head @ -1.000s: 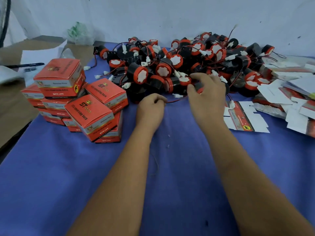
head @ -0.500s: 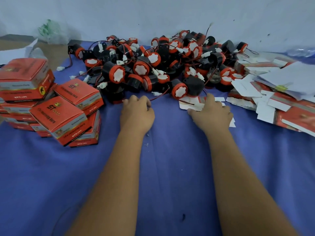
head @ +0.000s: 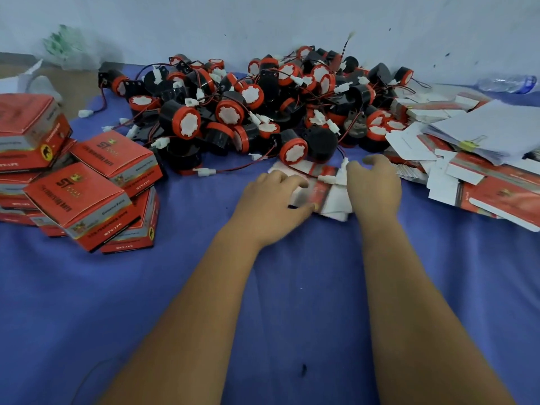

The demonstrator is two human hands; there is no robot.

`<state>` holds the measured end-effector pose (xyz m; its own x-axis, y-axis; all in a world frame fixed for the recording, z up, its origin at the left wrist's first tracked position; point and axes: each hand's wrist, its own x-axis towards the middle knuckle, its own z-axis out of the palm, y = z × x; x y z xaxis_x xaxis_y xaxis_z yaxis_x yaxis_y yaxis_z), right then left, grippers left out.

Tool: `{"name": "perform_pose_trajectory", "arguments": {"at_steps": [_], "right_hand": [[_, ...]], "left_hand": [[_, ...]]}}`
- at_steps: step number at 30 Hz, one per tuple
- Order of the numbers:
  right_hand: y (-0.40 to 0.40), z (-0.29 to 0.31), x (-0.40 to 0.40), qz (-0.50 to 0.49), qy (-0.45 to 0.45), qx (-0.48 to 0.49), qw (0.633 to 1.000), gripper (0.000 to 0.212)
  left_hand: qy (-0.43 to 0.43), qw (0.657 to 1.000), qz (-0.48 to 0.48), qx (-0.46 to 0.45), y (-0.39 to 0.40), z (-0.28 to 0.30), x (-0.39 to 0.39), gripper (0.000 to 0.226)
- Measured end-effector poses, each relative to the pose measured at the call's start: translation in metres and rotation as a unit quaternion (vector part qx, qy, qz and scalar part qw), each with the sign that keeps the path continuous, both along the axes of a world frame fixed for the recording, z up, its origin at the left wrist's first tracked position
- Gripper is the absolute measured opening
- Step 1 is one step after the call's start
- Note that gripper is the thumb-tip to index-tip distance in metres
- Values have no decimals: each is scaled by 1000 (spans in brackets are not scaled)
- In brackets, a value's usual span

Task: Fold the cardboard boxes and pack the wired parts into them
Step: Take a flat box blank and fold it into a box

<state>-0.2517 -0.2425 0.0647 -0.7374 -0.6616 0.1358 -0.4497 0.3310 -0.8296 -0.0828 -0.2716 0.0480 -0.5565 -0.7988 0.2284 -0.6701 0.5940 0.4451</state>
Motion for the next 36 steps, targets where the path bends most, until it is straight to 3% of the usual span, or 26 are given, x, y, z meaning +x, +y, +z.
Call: {"name": "perform_pose_trajectory", "arguments": {"at_steps": [1, 5, 7, 10, 11, 13, 16, 18, 22, 24, 29, 32, 36], "right_hand": [[-1, 1, 2, 2, -70, -47, 996, 15], [1, 9, 7, 8, -257, -148, 955, 20], [3, 13, 7, 21, -300, -183, 936, 23], [3, 15, 8, 43, -325, -238, 914, 25], [3, 14, 10, 44, -315, -251, 914, 25], [0, 11, 14, 36, -249, -263, 931, 25], [-2, 7, 21, 61, -96, -243, 963, 28], [0, 7, 26, 96, -14, -238, 966, 24], [4, 9, 38, 214, -31, -260, 941, 19], [5, 9, 46, 249, 51, -222, 941, 22], [7, 11, 62, 304, 155, -200, 918, 36], [6, 11, 65, 313, 199, -187, 910, 29], [1, 9, 63, 296, 175, -175, 923, 21]], "left_hand": [[-5, 1000, 11, 11, -2, 0, 2, 58], [-51, 998, 6, 40, -5, 2, 14, 103], [-15, 999, -5, 31, -5, 5, 17, 92], [172, 985, -10, -13, -9, 7, 16, 34], [238, 971, 1, -4, -9, 8, 16, 22], [340, 940, 21, 28, -9, 11, 18, 21], [422, 905, 41, 34, -11, 17, 25, 27], [457, 888, 49, 31, -13, 20, 28, 30], [490, 867, 91, 12, -16, 19, 30, 24], [509, 855, 98, 22, -19, 18, 30, 21], [546, 828, 123, 25, -21, 18, 31, 18], [559, 817, 136, 37, -21, 19, 33, 19], [542, 832, 57, 104, -18, 20, 34, 24]]}}
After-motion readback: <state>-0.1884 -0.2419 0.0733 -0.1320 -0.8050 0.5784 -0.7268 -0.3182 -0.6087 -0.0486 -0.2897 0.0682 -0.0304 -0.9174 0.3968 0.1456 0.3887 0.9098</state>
